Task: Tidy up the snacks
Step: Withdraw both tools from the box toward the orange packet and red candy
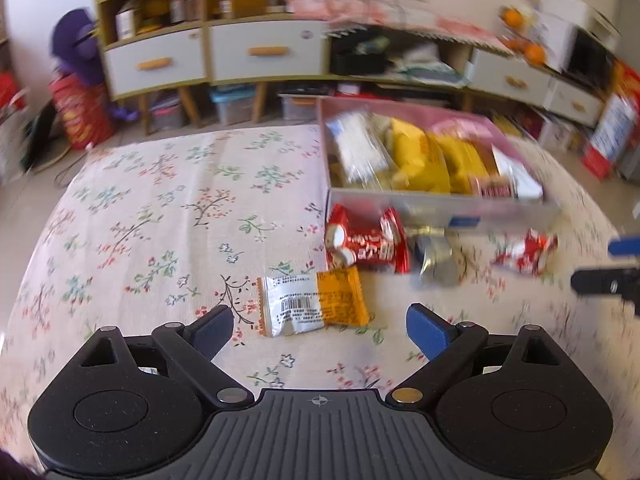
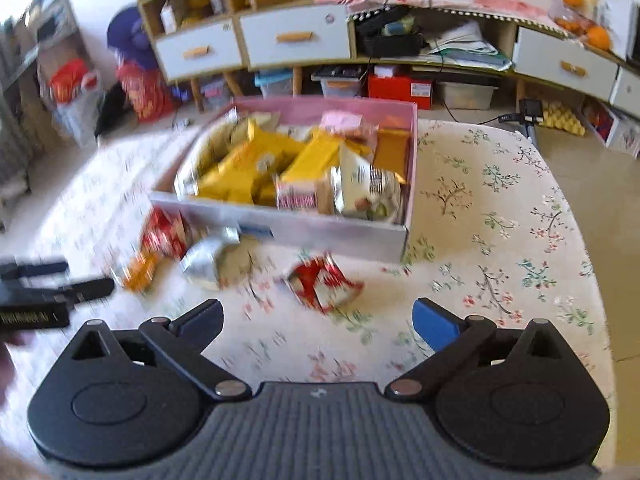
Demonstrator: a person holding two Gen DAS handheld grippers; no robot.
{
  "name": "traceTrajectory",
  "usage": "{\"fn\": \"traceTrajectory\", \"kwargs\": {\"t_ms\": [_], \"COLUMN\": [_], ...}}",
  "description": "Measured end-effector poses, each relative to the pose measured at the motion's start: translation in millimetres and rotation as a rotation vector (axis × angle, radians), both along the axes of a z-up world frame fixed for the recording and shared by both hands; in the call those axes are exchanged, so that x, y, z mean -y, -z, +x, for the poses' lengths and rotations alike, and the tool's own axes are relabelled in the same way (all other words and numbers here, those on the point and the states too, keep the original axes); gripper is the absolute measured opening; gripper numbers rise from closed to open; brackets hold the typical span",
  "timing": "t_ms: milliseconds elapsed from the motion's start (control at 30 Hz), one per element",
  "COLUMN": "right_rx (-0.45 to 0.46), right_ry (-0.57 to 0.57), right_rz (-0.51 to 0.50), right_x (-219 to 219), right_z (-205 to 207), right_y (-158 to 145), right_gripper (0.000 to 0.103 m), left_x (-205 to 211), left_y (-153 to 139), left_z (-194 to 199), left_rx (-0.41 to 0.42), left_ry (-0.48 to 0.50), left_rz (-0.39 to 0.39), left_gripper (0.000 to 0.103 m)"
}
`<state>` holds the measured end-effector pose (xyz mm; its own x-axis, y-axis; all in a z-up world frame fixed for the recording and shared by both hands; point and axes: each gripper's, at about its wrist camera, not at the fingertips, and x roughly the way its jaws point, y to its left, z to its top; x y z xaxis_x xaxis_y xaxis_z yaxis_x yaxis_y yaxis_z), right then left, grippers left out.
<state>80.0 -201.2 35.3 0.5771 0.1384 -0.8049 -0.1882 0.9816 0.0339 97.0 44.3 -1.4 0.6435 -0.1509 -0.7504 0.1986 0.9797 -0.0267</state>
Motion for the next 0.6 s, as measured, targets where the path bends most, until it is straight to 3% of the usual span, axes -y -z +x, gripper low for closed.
{"fn": "traceTrajectory", "kwargs": {"t_ms": [200,400,600], "right_rx": [-0.007,0.040,0.052], "right_ry": [-0.020,-0.149,-0.161], "right_rz": [-0.016,-0.089,-0.072], "right_x": [-3.8,-18.9,-9.3], "right_z": [-3.4,-7.4,4.0], "right_y": [13.1,24.1,33.9], "right_gripper": [0.102,0.102,0.102], "left_x": [-4.9,-4.3,-10.6], "left_y": [14.9,30.9,38.6], "left_z": [5.6,25.5,45.1], "left_rx": [0.030,0.024,0.011], "left_ry": [0.133,0.272,0.403], "left_rz": [0.051,0.104,0.067], "left_gripper": [0.095,0.095,0.095]}}
